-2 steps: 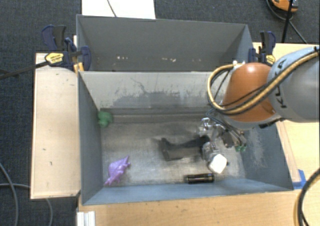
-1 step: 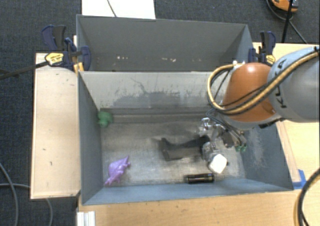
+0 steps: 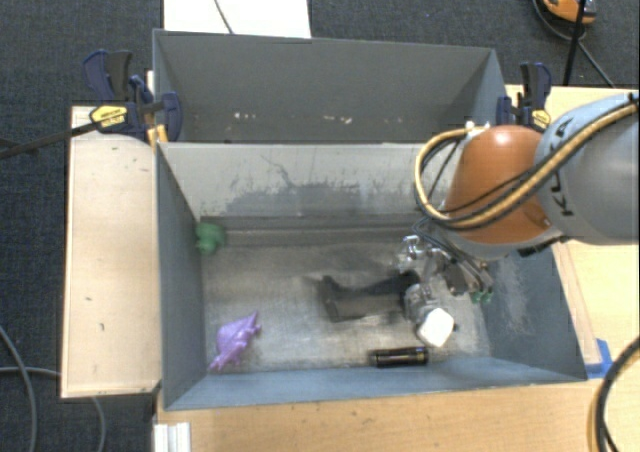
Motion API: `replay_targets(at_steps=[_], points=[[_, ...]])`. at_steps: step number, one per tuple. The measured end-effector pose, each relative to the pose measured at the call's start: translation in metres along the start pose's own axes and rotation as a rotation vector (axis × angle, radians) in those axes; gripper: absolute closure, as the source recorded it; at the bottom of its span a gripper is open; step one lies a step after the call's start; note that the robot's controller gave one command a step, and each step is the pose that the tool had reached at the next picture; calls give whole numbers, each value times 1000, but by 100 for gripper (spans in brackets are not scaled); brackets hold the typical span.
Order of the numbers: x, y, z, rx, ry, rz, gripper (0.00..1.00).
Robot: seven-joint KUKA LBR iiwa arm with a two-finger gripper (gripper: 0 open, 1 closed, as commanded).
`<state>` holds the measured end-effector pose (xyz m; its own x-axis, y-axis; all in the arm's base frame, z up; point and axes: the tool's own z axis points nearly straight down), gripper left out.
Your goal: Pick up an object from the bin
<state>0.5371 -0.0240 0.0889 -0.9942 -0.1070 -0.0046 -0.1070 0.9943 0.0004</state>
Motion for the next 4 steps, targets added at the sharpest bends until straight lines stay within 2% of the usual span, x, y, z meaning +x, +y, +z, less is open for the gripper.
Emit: replay_targets(at_steps=[4], points=[[0,0,0,0,0,-1,100]])
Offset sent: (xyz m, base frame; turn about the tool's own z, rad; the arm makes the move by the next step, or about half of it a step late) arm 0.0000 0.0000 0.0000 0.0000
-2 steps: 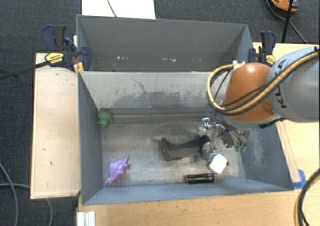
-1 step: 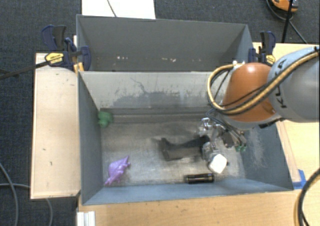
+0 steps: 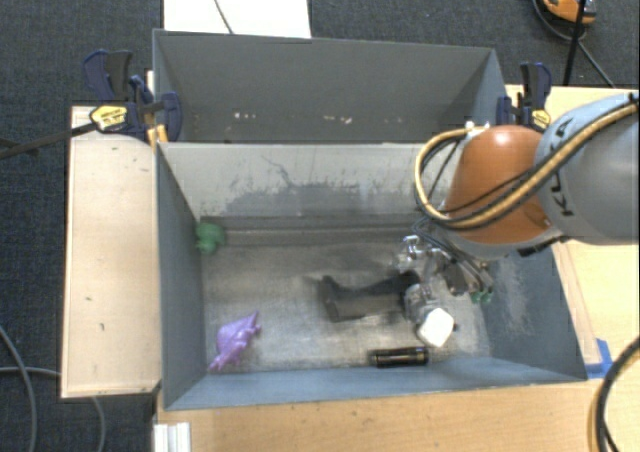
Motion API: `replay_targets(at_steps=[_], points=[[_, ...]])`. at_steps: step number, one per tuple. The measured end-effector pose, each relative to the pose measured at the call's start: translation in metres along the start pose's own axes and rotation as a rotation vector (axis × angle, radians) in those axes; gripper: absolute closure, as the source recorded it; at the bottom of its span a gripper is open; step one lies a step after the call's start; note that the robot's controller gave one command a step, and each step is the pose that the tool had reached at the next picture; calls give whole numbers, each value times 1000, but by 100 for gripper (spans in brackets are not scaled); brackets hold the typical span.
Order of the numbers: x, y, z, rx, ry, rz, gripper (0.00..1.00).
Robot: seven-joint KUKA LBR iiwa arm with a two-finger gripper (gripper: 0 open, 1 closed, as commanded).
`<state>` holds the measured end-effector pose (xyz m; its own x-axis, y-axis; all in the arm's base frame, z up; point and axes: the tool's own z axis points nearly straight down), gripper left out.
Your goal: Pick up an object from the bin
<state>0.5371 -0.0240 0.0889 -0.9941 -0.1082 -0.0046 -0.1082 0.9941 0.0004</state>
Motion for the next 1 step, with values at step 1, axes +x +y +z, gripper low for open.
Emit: replay_targets(at_steps=[1], points=[[0,0,0,0,0,0,100]])
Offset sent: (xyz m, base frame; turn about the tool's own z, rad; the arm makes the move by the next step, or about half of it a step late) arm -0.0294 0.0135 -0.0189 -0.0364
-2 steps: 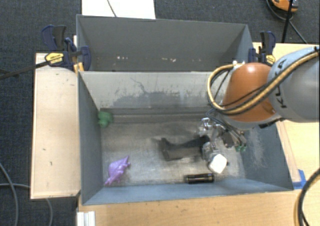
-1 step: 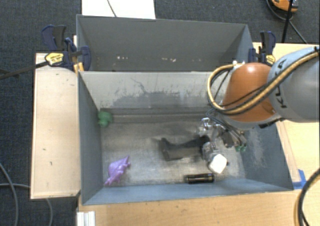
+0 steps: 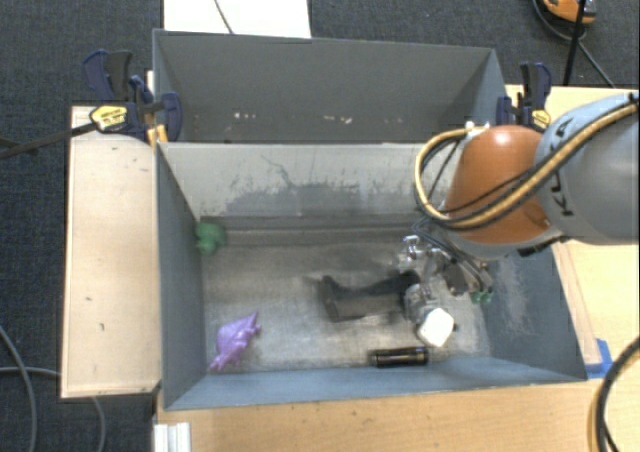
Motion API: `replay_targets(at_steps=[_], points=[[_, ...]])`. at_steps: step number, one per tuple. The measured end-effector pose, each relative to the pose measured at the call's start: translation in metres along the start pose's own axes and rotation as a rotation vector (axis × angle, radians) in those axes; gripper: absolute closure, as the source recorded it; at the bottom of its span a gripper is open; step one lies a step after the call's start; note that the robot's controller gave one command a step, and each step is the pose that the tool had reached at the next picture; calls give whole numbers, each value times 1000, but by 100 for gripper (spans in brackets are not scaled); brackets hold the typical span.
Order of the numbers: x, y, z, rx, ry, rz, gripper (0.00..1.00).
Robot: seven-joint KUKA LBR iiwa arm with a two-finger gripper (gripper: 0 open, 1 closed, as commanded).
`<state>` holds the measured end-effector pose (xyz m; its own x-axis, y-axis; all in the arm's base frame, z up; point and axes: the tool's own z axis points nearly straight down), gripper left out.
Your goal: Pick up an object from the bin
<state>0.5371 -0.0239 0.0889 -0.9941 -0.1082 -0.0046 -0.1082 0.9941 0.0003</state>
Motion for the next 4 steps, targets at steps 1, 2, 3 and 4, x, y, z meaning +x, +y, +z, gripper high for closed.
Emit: replay_targets(at_steps=[1,2,3,4], points=[[7,4,1,8,-21,-15,100],[-14,-9,-110,0,7,-21,100],[-14,-9,-110,0,7,-21,100],[-21,-4,-140,-1,13,-95,100]])
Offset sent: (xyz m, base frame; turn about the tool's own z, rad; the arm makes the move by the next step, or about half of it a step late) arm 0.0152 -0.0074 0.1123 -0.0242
